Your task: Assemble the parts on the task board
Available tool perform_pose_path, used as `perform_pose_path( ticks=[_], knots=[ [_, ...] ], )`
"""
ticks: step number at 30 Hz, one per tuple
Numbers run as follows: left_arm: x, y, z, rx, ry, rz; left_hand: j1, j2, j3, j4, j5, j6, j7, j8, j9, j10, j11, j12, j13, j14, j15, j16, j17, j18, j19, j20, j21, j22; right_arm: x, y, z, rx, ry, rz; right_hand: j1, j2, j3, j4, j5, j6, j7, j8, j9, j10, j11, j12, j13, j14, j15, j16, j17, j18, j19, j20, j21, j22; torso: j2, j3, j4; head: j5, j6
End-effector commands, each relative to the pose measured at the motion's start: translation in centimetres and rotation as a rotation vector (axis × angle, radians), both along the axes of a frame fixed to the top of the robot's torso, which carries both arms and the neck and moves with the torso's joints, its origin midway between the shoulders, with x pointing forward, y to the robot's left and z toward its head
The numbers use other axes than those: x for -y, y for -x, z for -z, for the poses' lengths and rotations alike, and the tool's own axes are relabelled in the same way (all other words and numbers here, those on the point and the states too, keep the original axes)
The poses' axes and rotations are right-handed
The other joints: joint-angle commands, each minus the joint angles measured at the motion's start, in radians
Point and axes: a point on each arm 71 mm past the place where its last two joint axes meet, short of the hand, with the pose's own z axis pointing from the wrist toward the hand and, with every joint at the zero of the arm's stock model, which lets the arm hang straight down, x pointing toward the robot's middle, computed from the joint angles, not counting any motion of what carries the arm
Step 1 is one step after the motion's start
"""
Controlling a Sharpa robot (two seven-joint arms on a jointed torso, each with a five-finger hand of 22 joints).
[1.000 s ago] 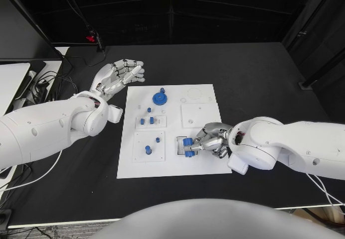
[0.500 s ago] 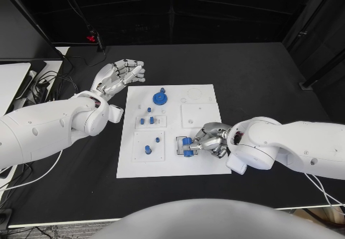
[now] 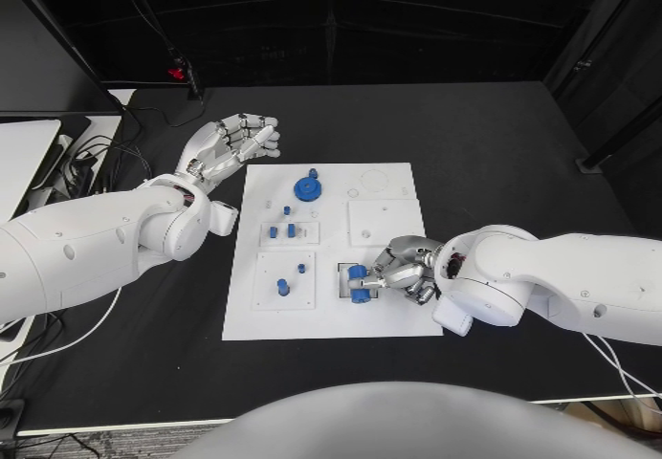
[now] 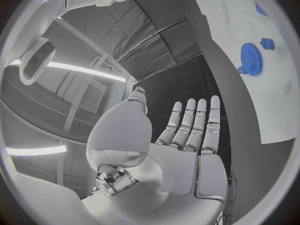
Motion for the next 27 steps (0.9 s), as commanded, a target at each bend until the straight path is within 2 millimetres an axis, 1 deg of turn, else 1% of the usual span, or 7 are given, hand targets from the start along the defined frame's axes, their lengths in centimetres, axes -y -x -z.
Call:
perform_pose_path(
  ticks=[1, 5, 8, 14, 17, 27],
  knots=[
    [0.11, 0.1, -0.39, 0.038, 0.024, 0.02, -0.001, 0.011, -0.005, -0.001, 0.006, -0.007, 0.135, 0.007, -0.001, -0.005, -0.001, 0.007, -0.001, -0.005, -0.001, 0.005, -0.002, -0.001, 0.001, 0.002, 0.002, -0.001, -0.15, 0.03, -0.07, 0.002, 0.004, -0.008, -0.01, -0.002, -0.013, 0.001, -0.007, -0.011, -0.001, 0.009, 0.003, 0.104, -0.001, 0.002, 0.263, 0.102, -0.007, 0.002, 0.263, -0.007, 0.102, -0.006, 0.003, 0.263, 0.0, -0.0003, -0.0002, 0.0, 0.0],
    [0.14, 0.09, -0.38, 0.038, 0.024, 0.02, -0.001, 0.011, -0.005, -0.001, 0.006, -0.007, 0.135, 0.007, -0.001, -0.005, -0.001, 0.007, -0.001, -0.005, -0.001, 0.005, -0.002, -0.001, 0.001, 0.002, 0.002, -0.001, -0.15, -0.02, -0.09, 0.009, 0.007, -0.007, -0.019, -0.006, -0.032, 0.006, -0.01, -0.021, 0.0, 0.017, 0.008, 0.104, 0.0, 0.002, 0.263, 0.102, -0.007, 0.002, 0.263, -0.007, 0.102, -0.007, 0.003, 0.263, 0.0, -0.0003, 0.0001, -0.001, 0.0],
    [0.15, 0.09, -0.37, 0.038, 0.024, 0.021, 0.0, 0.012, -0.006, -0.001, 0.006, -0.009, 0.135, 0.008, -0.001, -0.005, -0.001, 0.008, -0.001, -0.006, -0.001, 0.006, -0.003, -0.001, 0.0, 0.002, 0.002, -0.002, -0.12, -0.05, -0.11, 0.015, 0.009, -0.005, -0.028, -0.008, -0.049, 0.011, -0.015, -0.029, 0.001, 0.025, 0.013, 0.104, 0.0, 0.002, 0.263, 0.102, -0.007, 0.002, 0.263, -0.007, 0.102, -0.007, 0.003, 0.263, 0.0, -0.0005, -0.0009, 0.0, 0.0],
    [0.14, 0.08, -0.35, 0.037, 0.024, 0.021, 0.0, 0.012, -0.006, -0.001, 0.006, -0.009, 0.135, 0.008, -0.001, -0.005, -0.001, 0.008, -0.001, -0.006, -0.001, 0.006, -0.003, -0.001, 0.0, 0.002, 0.002, -0.002, -0.09, -0.11, -0.15, 0.022, 0.008, 0.001, -0.066, -0.008, -0.102, 0.019, -0.057, -0.05, 0.002, 0.048, 0.027, 0.104, 0.001, 0.002, 0.263, 0.102, -0.007, 0.002, 0.263, -0.007, 0.102, -0.007, 0.003, 0.263, -0.001, -0.0004, -0.0001, -0.001, 0.0],
    [0.15, 0.08, -0.33, 0.037, 0.024, 0.021, 0.0, 0.012, -0.006, -0.001, 0.006, -0.009, 0.135, 0.008, -0.001, -0.005, -0.001, 0.008, -0.001, -0.006, -0.001, 0.006, -0.003, -0.001, 0.0, 0.002, 0.002, -0.002, -0.08, -0.15, -0.17, 0.026, 0.006, 0.005, -0.073, -0.003, -0.112, 0.019, -0.064, -0.054, 0.003, 0.054, 0.03, 0.104, 0.001, 0.002, 0.263, 0.102, -0.007, 0.002, 0.263, -0.007, 0.102, -0.007, 0.003, 0.263, -0.001, 0.0001, 0.0, -0.002, 0.0],
    [0.14, 0.08, -0.31, 0.036, 0.024, 0.021, 0.0, 0.012, -0.006, -0.001, 0.006, -0.009, 0.135, 0.008, -0.001, -0.005, -0.001, 0.008, -0.001, -0.006, -0.001, 0.006, -0.003, -0.001, 0.0, 0.002, 0.002, -0.002, -0.1, -0.18, -0.23, 0.035, 0.001, 0.014, -0.082, 0.003, -0.124, 0.02, -0.072, -0.054, 0.002, 0.064, 0.035, 0.104, 0.002, 0.002, 0.263, 0.102, -0.007, 0.002, 0.263, -0.007, 0.102, -0.007, 0.003, 0.263, -0.001, -0.0007, -0.0002, -0.003, 0.0]
  ],
)
